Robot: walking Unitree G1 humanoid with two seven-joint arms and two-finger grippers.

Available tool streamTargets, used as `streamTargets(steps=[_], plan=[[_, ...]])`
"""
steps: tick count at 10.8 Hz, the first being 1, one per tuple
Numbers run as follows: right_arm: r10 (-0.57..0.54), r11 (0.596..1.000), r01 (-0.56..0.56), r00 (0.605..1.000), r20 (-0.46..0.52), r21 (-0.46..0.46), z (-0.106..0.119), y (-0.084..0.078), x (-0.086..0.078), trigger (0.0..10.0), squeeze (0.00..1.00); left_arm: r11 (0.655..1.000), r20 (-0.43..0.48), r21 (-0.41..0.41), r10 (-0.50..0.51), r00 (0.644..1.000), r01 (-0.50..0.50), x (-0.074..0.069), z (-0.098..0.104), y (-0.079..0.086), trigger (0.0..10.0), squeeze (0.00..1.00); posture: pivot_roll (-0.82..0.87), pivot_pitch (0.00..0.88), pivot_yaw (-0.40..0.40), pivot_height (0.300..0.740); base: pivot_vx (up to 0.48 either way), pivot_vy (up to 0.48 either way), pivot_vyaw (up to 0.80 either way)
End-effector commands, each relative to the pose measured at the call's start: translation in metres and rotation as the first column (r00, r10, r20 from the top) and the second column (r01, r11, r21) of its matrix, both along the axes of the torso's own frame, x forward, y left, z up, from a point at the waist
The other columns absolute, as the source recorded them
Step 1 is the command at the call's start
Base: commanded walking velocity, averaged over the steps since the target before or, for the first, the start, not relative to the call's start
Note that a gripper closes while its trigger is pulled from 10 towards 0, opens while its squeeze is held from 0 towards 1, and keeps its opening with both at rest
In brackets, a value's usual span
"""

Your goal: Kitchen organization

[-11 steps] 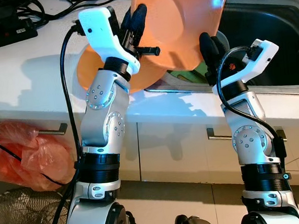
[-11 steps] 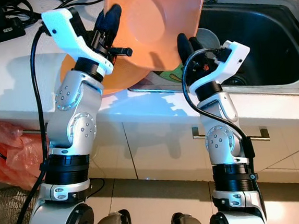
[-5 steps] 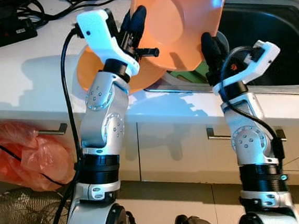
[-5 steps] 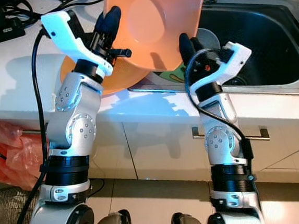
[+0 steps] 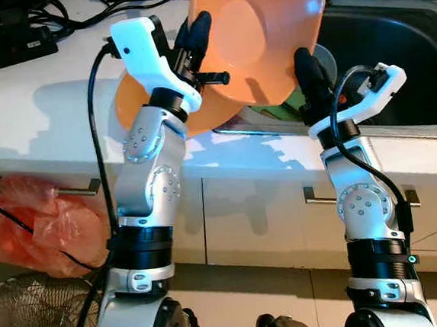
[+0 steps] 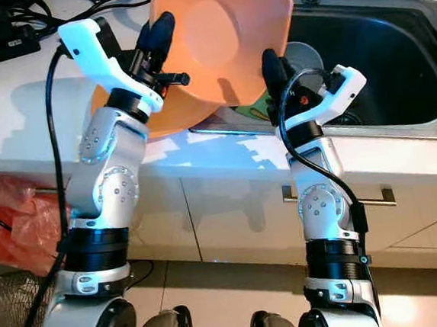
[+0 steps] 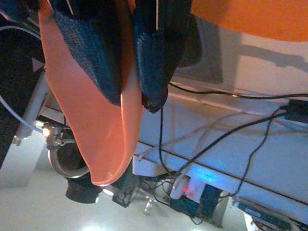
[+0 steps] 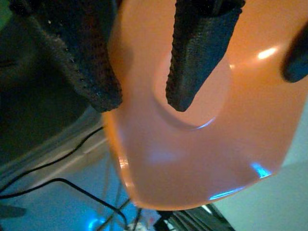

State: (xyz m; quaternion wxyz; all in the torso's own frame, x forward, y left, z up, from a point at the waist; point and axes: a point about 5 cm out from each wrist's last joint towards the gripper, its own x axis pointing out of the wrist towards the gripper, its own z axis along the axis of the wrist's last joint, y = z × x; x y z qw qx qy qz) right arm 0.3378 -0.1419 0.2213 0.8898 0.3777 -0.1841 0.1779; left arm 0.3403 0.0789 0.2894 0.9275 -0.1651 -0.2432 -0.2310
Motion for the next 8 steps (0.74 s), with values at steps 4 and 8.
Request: streamTargets(steps=[4,8], plan=[[-0.088,0.995,0.09,0.996,-0.027,0.049,0.0,-0.024,0.001,10.0,0.0,0.998,0.123,-0.003,0.07,0.99,-0.071,-0.005,0.023,0.014,10.0,0.0,0.11,0.156,-0.035,0.74,0.0,0.0,0.0],[-0.04,0.995,0.042,0.999,-0.024,0.091,-0.001,-0.018,0.0,10.0,0.0,0.999,0.121,0.004,0.04,0.992,-0.041,-0.008,0.021,0.007,10.0,0.0,0.11,0.156,-0.036,0.74,0.0,0.0,0.0]])
